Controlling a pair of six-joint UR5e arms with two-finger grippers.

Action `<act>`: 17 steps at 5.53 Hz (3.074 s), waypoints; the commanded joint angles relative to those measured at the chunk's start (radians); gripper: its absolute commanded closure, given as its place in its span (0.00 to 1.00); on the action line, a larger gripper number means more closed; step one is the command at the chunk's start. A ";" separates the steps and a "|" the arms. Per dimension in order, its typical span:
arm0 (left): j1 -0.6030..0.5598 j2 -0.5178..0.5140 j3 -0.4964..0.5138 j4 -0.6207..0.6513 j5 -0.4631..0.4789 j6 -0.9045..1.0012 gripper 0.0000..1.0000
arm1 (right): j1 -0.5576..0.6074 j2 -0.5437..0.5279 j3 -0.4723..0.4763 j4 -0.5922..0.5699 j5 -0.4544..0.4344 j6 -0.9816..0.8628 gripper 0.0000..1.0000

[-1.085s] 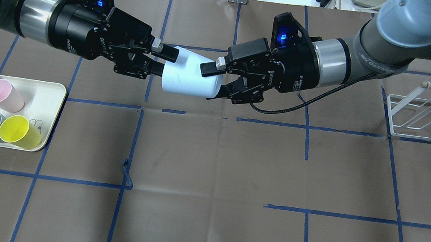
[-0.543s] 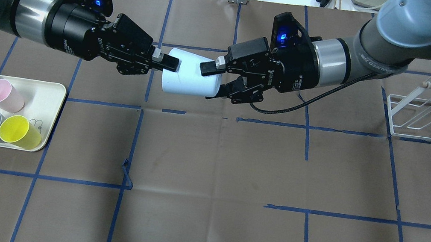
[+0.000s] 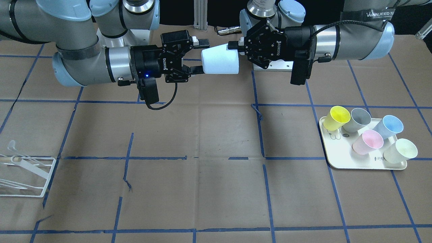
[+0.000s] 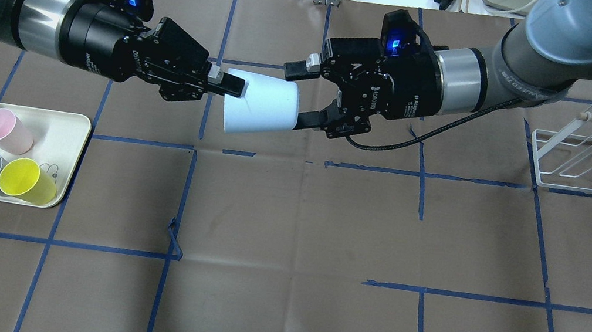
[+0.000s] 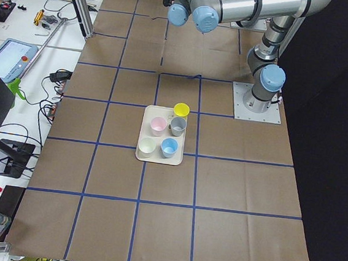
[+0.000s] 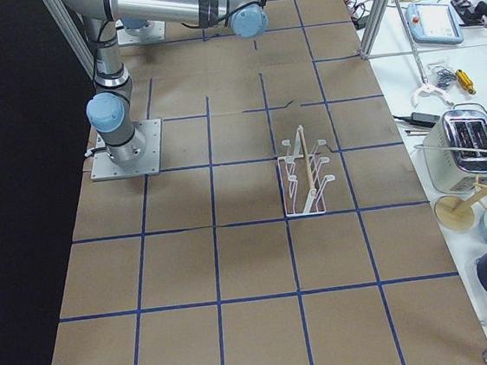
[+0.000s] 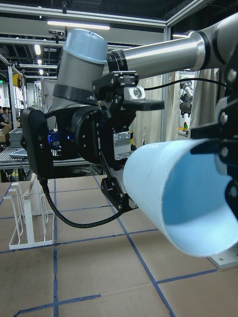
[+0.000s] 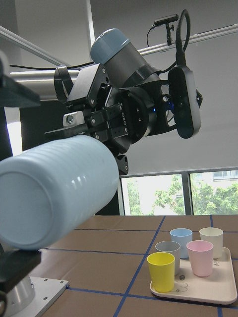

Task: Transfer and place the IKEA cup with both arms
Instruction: 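Grasp the cup rim with the left gripper and open the right gripper, then carry the cup toward the tray with the left gripper while the right gripper withdraws, then lower the cup into the empty tray slot with the left gripper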

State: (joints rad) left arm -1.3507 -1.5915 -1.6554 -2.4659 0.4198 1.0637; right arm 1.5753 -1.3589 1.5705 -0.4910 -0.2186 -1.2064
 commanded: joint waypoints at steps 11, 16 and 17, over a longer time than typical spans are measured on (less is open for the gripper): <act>0.010 -0.071 0.007 0.843 1.027 -0.879 1.00 | -0.005 -0.180 -0.006 -1.202 -1.300 1.203 0.00; 0.099 -0.229 -0.076 1.157 1.327 -0.897 1.00 | 0.023 -0.103 -0.101 -1.167 -1.345 1.265 0.00; 0.143 -0.243 -0.108 1.217 1.321 -0.869 1.00 | 0.022 -0.095 -0.102 -1.170 -1.349 1.263 0.00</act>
State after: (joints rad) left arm -1.2452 -1.8192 -1.7327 -1.3012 1.7426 0.1653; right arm 1.5967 -1.4604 1.4702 -1.6595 -1.5653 0.0573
